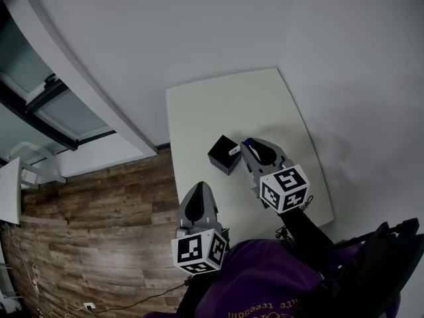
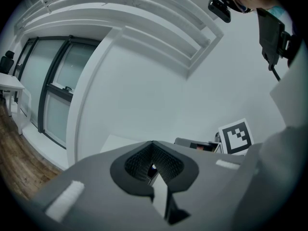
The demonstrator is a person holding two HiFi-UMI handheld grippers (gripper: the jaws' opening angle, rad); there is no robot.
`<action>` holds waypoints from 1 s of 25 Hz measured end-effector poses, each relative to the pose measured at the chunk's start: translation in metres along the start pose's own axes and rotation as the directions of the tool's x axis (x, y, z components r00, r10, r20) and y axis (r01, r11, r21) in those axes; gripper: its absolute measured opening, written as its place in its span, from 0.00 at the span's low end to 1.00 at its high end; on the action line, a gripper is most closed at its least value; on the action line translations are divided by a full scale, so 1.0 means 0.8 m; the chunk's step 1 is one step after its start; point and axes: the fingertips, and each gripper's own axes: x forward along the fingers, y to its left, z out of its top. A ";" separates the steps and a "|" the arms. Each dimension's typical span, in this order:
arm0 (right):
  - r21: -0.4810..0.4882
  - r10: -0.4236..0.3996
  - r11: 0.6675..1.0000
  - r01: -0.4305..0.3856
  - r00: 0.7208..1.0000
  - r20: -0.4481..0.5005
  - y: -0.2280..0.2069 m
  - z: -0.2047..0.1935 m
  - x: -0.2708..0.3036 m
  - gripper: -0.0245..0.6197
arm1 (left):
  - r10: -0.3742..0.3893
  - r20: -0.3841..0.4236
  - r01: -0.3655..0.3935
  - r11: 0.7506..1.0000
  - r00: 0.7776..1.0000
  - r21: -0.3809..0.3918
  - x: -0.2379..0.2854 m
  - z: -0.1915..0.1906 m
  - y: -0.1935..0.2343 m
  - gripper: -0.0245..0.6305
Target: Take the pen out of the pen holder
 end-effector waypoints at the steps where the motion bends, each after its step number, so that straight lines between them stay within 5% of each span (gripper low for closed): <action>1: 0.001 0.000 1.000 0.000 1.000 0.004 0.000 0.001 -0.001 0.16 | 0.000 0.000 0.000 1.000 1.000 0.001 0.000 0.000 0.000 0.05; 25: 0.024 0.009 1.000 -0.012 0.992 0.124 0.000 0.043 -0.015 0.16 | -0.007 -0.002 0.007 1.000 1.000 0.014 0.003 -0.007 0.000 0.05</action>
